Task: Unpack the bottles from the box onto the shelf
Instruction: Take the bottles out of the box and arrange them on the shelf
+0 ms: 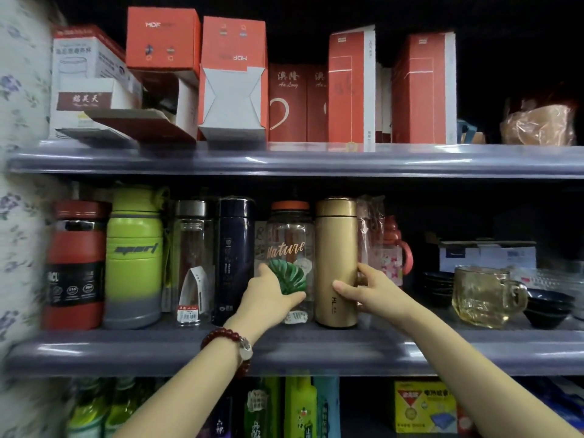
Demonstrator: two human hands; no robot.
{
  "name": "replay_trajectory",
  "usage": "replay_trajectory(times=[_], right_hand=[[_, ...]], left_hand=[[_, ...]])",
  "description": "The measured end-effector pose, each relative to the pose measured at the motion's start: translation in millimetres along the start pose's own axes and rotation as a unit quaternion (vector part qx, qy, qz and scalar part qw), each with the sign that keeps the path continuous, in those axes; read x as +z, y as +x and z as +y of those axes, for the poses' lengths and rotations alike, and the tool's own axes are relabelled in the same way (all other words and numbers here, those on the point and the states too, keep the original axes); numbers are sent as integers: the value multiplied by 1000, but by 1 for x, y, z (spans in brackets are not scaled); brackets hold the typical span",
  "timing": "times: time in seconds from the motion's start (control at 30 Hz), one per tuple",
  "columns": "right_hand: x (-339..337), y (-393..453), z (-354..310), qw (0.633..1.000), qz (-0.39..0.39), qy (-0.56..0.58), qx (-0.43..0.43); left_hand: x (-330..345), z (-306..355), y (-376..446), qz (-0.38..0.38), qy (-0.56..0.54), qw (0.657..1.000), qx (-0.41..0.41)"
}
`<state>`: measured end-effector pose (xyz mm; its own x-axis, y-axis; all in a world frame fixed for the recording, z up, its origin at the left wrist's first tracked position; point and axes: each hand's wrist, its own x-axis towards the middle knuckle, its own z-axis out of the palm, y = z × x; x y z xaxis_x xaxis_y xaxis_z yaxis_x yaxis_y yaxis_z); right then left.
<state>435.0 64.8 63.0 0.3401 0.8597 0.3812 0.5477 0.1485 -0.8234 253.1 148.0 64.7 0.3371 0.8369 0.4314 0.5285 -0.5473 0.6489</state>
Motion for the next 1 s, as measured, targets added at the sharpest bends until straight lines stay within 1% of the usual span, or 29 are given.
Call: replay_trajectory(times=[0.1, 0.17, 0.23, 0.3, 0.37, 0.47, 0.57, 0.7, 0.83, 1.0], right_hand=[[-1, -8, -5, 998, 42, -50, -7], [1, -13, -5, 995, 74, -67, -20], [3, -17, -5, 992, 99, -75, -31], [6, -19, -5, 991, 106, -69, -34], [9, -20, -7, 991, 111, -60, -32], [16, -19, -10, 989, 132, -64, -27], [27, -18, -7, 985, 145, -85, -24], [30, -18, -5, 983, 158, -92, -16], [26, -19, -4, 985, 147, -91, -17], [26, -20, -7, 986, 138, -91, -10]], left_hand=[[-6, 3, 3, 6, 63, 998, -6], [-7, 3, 2, 22, 80, 997, 3], [-9, 3, -2, 63, 110, 992, 23], [-11, 5, -7, 104, 144, 983, 37], [-10, 5, -8, 112, 113, 987, 33], [-3, 5, -8, 76, 11, 997, 2], [8, 9, -13, 61, -42, 997, -29], [14, 10, -13, 93, -47, 994, -34], [14, 4, -13, 94, -63, 993, -29], [14, 7, -14, 87, -23, 996, -21]])
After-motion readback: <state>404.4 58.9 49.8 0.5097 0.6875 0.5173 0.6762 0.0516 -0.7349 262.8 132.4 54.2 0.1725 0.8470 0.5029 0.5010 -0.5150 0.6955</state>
